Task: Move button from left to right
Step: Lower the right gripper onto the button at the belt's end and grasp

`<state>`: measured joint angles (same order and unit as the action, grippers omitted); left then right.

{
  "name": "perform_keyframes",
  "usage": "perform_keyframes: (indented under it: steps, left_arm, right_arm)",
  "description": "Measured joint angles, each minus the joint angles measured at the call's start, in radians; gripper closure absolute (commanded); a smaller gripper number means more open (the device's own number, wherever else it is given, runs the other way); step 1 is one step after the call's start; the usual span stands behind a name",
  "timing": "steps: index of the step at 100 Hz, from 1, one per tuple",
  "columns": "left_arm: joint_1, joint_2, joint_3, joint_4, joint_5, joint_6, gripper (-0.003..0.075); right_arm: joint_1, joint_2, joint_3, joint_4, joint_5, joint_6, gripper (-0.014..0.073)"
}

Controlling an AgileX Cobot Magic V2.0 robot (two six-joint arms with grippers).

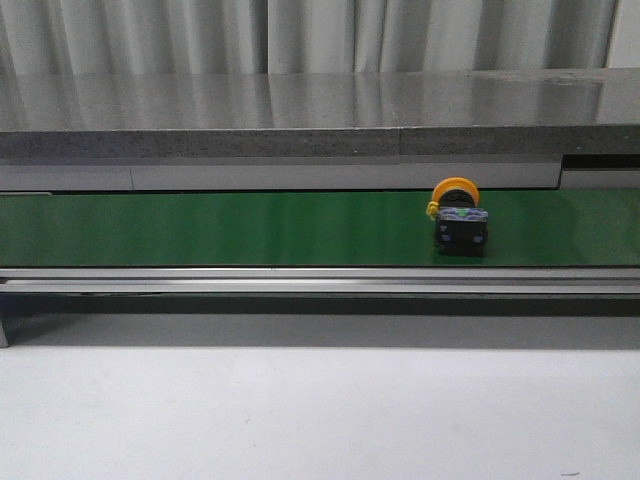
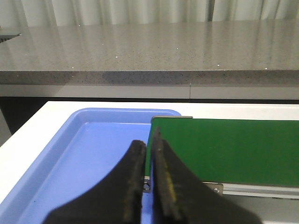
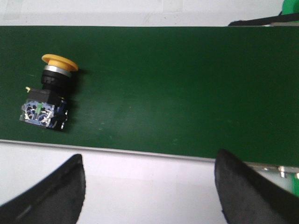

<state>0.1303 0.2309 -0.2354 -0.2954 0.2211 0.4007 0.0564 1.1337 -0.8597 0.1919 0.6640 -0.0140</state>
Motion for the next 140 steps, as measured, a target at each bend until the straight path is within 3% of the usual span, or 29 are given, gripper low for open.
perform_keyframes:
  steps: [48, 86, 96, 118, 140]
  left_arm:
    - [0.000, 0.000, 0.000, 0.000, 0.000, 0.002, 0.0715]
    - [0.000, 0.000, 0.000, -0.001, 0.000, 0.002, 0.0715]
    - [0.000, 0.000, 0.000, -0.001, 0.000, 0.002, 0.0715]
    - [0.000, 0.000, 0.000, -0.001, 0.000, 0.002, 0.0715]
    - [0.000, 0.000, 0.000, -0.001, 0.000, 0.002, 0.0715]
  right_arm:
    - [0.165, 0.310, -0.121, 0.007, -0.097, -0.017, 0.0053]
    - [0.178, 0.426, -0.134, -0.044, -0.133, -0.017, 0.0060]
    - [0.178, 0.447, -0.136, -0.063, -0.133, -0.017, 0.0128]
    - [0.178, 0.474, -0.136, -0.078, -0.136, -0.017, 0.0409]
    - [0.178, 0.475, -0.150, -0.080, -0.116, -0.017, 0.0429]
